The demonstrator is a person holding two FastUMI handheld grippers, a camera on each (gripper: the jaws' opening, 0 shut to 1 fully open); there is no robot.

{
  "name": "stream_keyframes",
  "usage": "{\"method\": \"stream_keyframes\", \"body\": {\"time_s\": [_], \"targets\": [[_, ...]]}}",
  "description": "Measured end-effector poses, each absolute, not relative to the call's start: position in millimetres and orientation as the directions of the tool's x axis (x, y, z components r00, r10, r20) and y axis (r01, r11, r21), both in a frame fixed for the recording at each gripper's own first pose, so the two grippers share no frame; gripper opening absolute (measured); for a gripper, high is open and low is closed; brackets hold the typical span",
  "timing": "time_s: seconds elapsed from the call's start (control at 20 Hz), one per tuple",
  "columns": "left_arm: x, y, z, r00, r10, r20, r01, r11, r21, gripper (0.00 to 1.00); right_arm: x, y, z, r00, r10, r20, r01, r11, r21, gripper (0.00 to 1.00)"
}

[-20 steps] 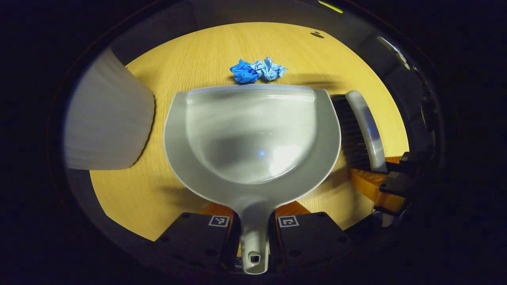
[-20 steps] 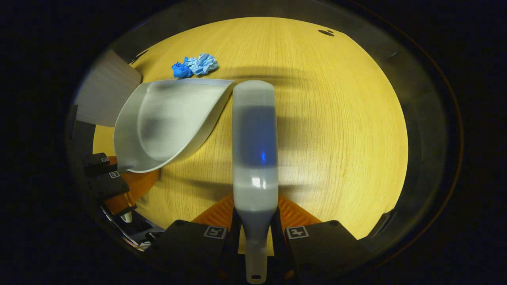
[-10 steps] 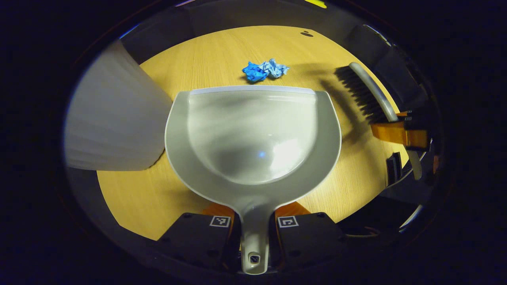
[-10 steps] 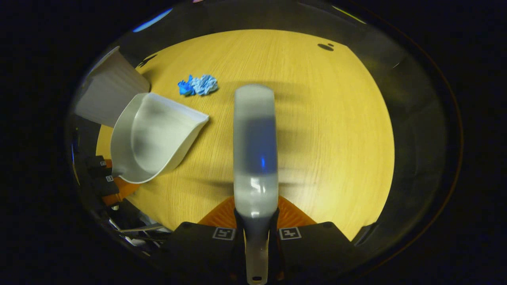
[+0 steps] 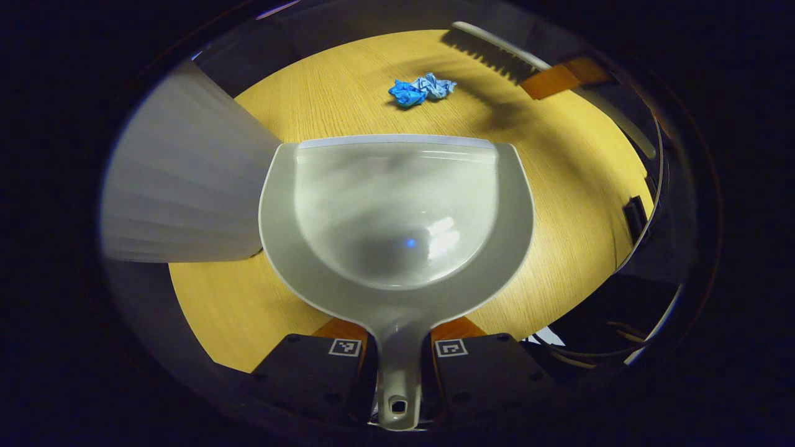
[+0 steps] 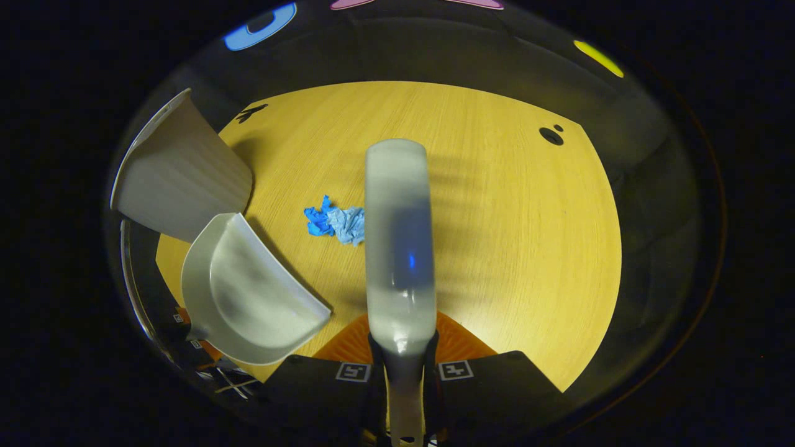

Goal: Pick up the small broom and dustpan from the desktop, sweep the trash into the dustpan with the broom, and then empty the trash into the garbage bin.

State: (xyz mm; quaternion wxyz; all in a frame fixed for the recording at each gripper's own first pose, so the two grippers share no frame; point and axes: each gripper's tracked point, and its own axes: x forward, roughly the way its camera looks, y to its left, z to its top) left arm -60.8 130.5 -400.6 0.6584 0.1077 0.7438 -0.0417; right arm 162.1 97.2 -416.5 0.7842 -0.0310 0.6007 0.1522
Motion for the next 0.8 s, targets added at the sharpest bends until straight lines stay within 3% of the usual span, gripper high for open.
{"method": "stream_keyframes", "body": {"time_s": [0.25, 0.4, 0.55, 0.8], "targets": [[-74.5, 118.7, -408.7, -0.168, 0.023, -0.985, 0.118, 0.993, 0.002, 0.27, 228.4, 91.3, -410.7, 0.258, 0.162, -0.952, -0.337, 0.939, 0.069, 0.25], [-71.7, 121.6, -408.3, -0.166, 0.042, -0.985, 0.129, 0.991, 0.021, 0.27, 268.4, 89.0, -413.8, 0.270, 0.124, -0.955, -0.430, 0.903, -0.004, 0.25], [-66.4, 126.6, -407.9, -0.173, 0.063, -0.983, 0.147, 0.988, 0.038, 0.27, 296.8, 81.5, -425.7, 0.270, 0.047, -0.962, -0.597, 0.792, -0.129, 0.25], [-57.8, 130.5, -413.4, -0.186, 0.087, -0.979, 0.200, 0.979, 0.049, 0.27, 272.3, 93.2, -474.9, 0.179, -0.029, -0.983, -0.775, 0.611, -0.159, 0.25]]}}
